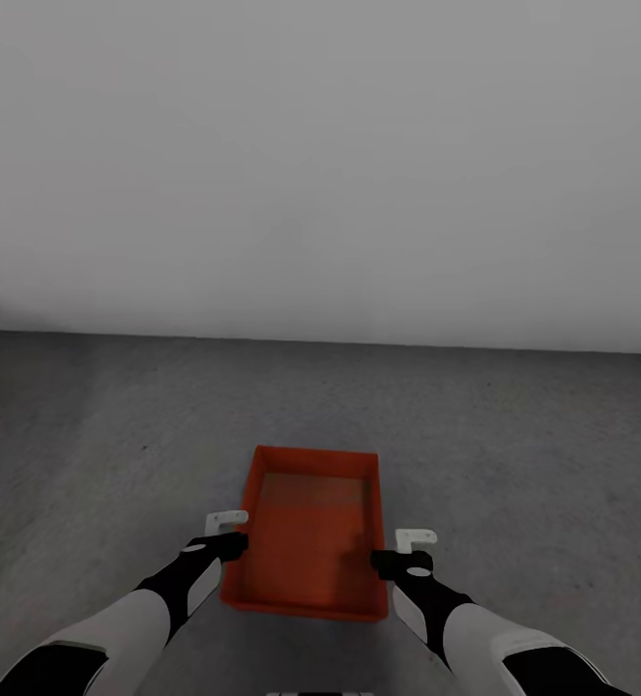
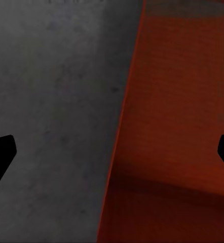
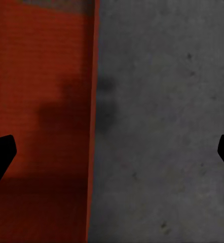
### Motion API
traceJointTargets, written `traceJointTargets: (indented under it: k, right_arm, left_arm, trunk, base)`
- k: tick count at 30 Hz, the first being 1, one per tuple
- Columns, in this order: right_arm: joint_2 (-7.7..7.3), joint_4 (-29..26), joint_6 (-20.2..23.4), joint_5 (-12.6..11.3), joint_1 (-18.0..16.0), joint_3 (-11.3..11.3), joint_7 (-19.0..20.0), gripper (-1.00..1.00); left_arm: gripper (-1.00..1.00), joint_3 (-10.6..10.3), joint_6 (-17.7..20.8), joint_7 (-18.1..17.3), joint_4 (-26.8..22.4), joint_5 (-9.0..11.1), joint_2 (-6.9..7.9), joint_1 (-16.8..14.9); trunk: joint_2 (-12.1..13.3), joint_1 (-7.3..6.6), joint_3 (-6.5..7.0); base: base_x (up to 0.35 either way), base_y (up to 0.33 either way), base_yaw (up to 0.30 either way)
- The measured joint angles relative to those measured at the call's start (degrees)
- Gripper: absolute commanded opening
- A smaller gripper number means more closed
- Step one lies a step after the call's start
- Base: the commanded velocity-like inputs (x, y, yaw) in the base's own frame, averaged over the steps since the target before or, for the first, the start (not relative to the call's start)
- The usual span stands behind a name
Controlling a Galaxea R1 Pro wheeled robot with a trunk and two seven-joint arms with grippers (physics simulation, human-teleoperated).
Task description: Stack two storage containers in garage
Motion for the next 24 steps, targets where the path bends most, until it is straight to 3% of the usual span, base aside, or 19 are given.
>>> traceJointTargets:
  k: [24]
  right_arm:
    - [-0.06,0.00,0.00,0.00,0.00,0.00,0.00,1.00]
  left_arm:
    - [1.00,0.06,-0.02,0.04,0.00,0.02,0.00,0.00]
  trunk:
    - [9.63,-5.27,4.31]
  base:
    - [0.000,0.000,0.000]
